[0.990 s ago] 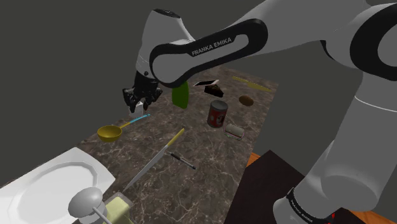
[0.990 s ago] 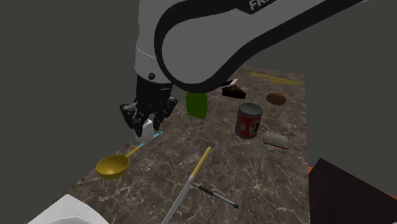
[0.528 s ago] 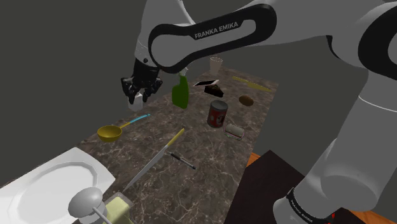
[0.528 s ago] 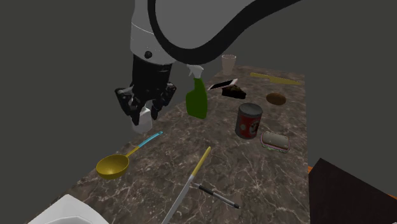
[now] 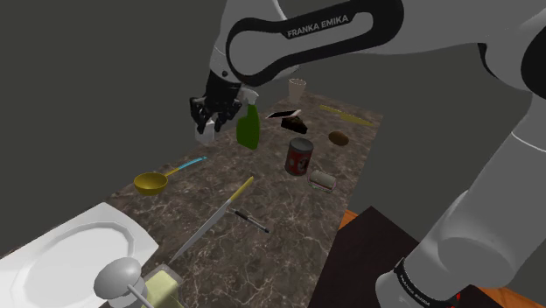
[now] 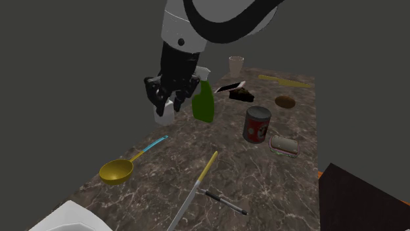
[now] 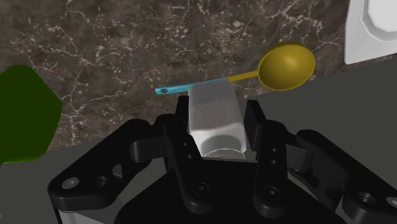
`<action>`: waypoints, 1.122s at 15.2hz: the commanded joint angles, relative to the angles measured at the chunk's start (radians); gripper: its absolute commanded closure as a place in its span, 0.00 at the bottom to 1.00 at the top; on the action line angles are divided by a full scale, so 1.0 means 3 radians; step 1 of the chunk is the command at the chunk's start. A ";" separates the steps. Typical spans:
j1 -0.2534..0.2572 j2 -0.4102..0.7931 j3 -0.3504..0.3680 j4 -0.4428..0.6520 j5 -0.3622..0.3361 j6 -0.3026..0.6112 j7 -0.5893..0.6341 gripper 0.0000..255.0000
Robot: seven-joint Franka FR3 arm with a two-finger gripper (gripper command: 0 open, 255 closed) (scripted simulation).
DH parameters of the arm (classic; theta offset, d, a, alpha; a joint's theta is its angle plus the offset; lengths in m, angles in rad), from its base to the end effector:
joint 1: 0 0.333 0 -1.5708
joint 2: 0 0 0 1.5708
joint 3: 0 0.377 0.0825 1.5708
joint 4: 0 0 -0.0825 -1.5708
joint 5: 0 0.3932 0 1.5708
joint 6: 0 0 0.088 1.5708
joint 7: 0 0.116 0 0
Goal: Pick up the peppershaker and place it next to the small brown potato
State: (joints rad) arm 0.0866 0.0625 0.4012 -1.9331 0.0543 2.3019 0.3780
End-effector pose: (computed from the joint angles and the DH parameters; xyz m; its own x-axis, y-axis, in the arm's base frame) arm 0.5460 0.2853 0.5362 0.9655 0.0491 0.2556 0.0977 -0.9786 -0.1810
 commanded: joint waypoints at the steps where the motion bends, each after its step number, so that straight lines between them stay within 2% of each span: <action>1: -0.0089 -0.0094 -0.0061 -0.0096 0.0113 -0.0003 -0.0211 1.00; 9: -0.0390 -0.0447 -0.0385 -0.0472 0.0497 -0.0050 -0.1031 1.00; 17: -0.0657 -0.0586 -0.0767 -0.0599 0.0700 -0.0190 -0.1778 1.00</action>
State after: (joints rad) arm -0.1032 -0.1039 0.1822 -2.1008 0.2574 2.2467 -0.1311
